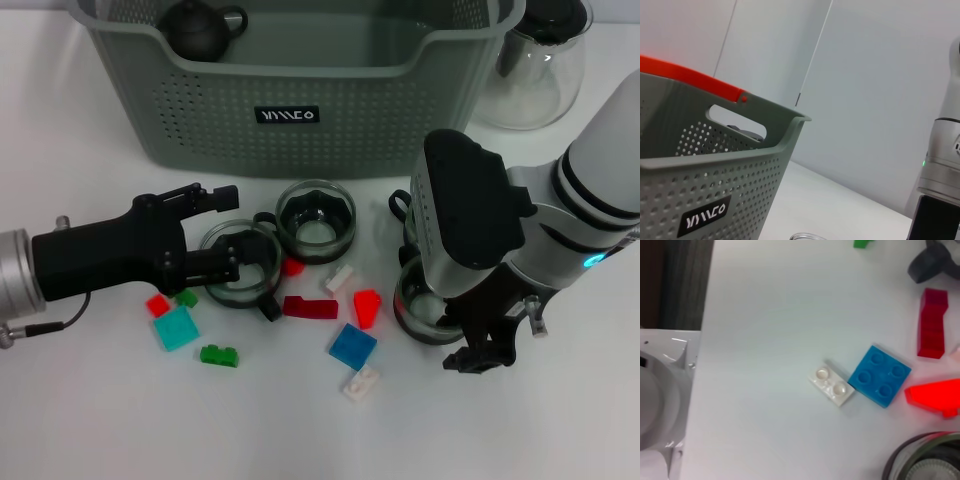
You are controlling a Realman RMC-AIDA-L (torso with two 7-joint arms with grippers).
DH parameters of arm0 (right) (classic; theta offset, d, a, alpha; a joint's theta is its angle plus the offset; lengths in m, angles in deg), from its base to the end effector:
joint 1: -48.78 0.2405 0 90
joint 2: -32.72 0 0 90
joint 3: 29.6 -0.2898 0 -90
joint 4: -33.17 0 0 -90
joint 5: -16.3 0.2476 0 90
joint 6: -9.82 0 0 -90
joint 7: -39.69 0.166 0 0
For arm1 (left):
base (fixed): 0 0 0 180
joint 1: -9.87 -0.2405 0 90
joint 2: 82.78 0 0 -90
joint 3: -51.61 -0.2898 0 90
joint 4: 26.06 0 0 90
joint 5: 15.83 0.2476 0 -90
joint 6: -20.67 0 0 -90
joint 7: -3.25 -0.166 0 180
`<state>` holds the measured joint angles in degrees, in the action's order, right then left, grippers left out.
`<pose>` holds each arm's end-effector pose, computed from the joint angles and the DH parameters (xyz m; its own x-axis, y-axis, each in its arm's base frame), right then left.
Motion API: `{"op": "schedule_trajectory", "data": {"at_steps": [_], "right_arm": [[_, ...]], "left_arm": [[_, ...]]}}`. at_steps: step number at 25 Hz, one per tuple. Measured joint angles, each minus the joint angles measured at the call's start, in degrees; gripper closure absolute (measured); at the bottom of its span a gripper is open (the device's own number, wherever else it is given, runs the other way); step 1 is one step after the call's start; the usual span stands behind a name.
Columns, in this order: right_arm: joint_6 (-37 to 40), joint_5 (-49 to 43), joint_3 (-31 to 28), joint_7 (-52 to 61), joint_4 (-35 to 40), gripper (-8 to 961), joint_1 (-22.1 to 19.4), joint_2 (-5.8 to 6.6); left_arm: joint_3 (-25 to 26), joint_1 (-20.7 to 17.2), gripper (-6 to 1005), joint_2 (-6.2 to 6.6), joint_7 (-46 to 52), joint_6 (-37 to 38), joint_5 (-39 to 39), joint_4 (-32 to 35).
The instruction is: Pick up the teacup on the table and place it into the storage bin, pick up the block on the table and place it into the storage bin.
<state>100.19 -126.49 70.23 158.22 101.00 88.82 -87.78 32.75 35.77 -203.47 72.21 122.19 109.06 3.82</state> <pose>0.1810 0.3593 -0.1274 0.8452 0.0406 0.5330 -0.0086 -0.9959 0.0895 -0.3366 0.3132 -0.0418 0.6600 0.3676 0.6552 0.5211 -0.8522 -0.0468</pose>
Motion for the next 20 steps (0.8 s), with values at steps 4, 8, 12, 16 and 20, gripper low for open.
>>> {"op": "schedule_trajectory", "data": {"at_steps": [4,8,12,16,20], "right_arm": [[0.0,-0.1,0.1,0.8,-0.6,528,0.6,0.0],[1.0,0.1,0.1,1.3,-0.8,747,1.0,0.0],[1.4,0.3,-0.1,1.8,-0.8,861,1.0,0.0],[2.0,0.9,-0.6,2.4,-0.4,869,0.9,0.0],[4.2,2.3,-2.8,2.5,0.4,876,1.2,0.02]], "left_arm": [[0.4,-0.1,140,-0.04,-0.1,0.0,0.0,0.1],[0.5,-0.2,140,-0.03,-0.2,0.2,0.0,0.1],[0.5,-0.3,139,0.0,-0.2,0.2,0.0,0.1],[0.5,-0.3,139,0.02,-0.2,0.4,0.0,0.1],[0.5,-0.2,139,0.08,-0.2,0.5,0.0,0.1]]}}
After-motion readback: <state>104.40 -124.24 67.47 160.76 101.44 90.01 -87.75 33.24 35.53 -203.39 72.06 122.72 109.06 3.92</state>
